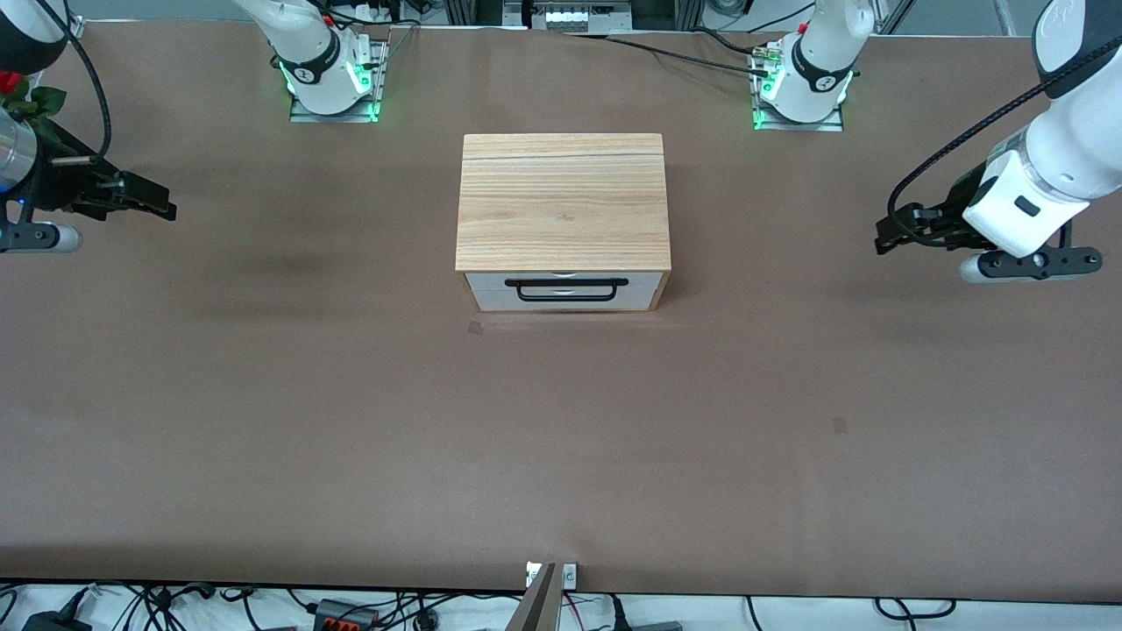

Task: Pull top drawer with both arms simultaneously
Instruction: 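Move both grippers from rest toward the drawer handle ends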

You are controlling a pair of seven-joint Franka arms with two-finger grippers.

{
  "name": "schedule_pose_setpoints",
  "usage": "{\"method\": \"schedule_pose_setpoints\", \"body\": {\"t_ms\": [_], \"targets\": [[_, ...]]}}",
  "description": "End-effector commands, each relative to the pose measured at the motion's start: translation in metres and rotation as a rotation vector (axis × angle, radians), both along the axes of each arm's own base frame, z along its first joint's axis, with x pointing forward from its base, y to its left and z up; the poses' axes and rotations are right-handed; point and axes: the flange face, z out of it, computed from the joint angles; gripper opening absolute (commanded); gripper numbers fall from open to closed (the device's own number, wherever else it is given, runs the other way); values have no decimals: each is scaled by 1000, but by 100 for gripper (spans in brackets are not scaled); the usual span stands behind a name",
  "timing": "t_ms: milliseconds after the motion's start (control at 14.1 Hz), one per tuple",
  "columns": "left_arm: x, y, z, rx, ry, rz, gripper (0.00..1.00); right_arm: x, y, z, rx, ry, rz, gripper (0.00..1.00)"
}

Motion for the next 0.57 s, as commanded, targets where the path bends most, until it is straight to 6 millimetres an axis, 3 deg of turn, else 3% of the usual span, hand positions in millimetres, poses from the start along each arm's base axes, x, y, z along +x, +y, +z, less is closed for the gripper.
{"method": "schedule_pose_setpoints", "body": {"t_ms": [0,213,354,496], "targets": [[32,-6,-26,-123,54,23,100,9,22,-16,43,39,34,100],[54,-33,-77,-231,111,28,100,18,74,-58,162,129,80,100],[68,-45,-116,-400,164,84,100,26,95,-90,307,187,63,100],[74,-57,-137,-486,151,10,100,33,117,-126,482,244,46,100]]}}
